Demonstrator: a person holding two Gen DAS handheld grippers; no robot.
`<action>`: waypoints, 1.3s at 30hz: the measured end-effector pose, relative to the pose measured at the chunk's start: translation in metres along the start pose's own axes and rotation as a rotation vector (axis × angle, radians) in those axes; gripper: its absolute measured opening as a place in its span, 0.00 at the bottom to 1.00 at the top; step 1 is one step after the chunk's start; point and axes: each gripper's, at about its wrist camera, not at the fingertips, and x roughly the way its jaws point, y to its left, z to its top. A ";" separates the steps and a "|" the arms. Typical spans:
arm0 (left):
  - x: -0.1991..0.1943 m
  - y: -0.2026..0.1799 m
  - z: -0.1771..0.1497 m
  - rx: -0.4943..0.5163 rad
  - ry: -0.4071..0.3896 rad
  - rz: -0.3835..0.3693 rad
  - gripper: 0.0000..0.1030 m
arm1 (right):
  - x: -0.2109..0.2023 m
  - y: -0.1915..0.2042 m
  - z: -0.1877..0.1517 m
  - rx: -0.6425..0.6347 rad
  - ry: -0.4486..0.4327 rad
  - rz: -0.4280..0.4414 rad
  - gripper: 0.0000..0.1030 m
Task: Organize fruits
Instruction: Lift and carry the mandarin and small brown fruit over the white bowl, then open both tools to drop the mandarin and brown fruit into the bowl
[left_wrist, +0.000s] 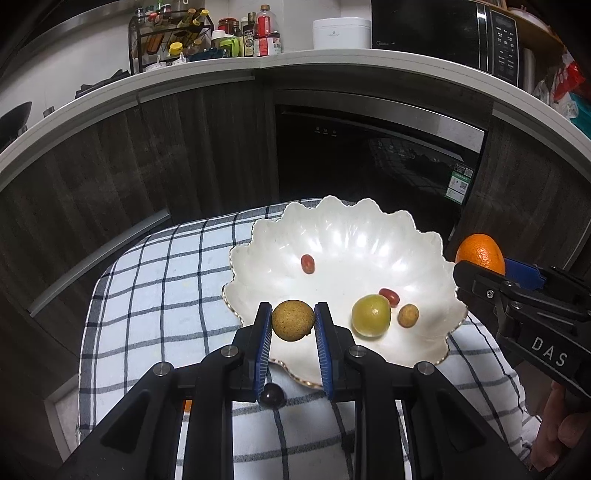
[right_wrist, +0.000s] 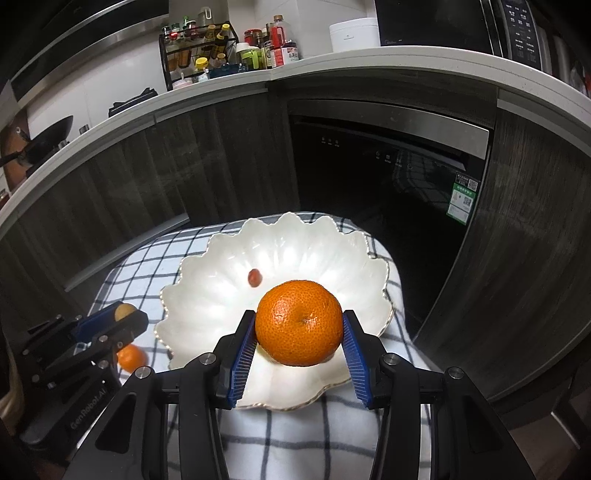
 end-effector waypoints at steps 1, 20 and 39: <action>0.001 0.000 0.001 0.000 0.000 0.000 0.23 | 0.002 -0.001 0.001 -0.001 -0.001 -0.004 0.45; 0.038 0.001 0.016 -0.016 0.022 0.007 0.23 | 0.035 -0.017 0.017 -0.036 -0.011 -0.084 0.45; 0.082 0.005 0.025 -0.021 0.058 0.014 0.23 | 0.081 -0.029 0.030 -0.057 0.047 -0.144 0.46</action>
